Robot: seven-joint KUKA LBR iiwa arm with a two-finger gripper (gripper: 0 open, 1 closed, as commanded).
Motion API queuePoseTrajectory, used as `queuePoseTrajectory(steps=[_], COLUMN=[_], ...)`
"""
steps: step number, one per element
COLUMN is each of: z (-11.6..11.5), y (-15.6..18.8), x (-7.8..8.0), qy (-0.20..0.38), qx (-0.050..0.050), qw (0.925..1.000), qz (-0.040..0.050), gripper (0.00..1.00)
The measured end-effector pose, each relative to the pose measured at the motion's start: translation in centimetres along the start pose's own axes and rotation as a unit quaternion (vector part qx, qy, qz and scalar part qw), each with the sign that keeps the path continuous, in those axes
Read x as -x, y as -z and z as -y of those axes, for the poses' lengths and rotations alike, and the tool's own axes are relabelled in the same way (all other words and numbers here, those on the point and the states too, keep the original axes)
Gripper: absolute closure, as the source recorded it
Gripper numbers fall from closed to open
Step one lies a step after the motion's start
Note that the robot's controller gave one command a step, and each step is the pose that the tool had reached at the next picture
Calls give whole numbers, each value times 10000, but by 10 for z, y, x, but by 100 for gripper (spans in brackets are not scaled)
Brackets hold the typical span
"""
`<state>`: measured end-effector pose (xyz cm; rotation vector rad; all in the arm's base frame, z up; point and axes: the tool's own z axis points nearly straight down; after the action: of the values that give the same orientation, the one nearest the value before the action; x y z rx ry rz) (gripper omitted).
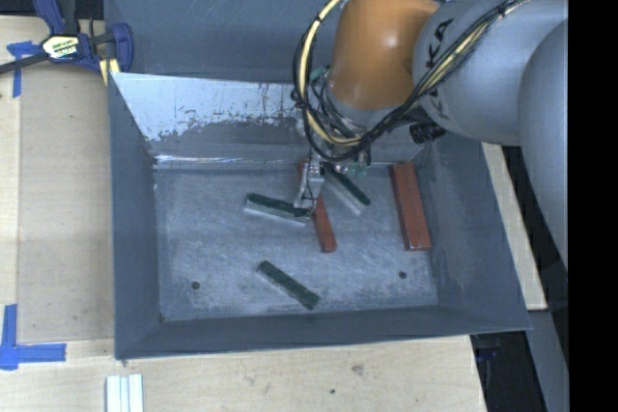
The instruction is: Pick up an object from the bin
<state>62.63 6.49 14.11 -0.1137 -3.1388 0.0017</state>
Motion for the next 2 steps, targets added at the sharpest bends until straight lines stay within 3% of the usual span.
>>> queuePoseTrajectory(steps=[1, 2], z=[8, 8], y=[-57, -57], x=[-30, -30], qy=[-720, -723], qx=[8, 9], qw=[9974, 9974], qz=[16, 16], gripper=[100, 100])
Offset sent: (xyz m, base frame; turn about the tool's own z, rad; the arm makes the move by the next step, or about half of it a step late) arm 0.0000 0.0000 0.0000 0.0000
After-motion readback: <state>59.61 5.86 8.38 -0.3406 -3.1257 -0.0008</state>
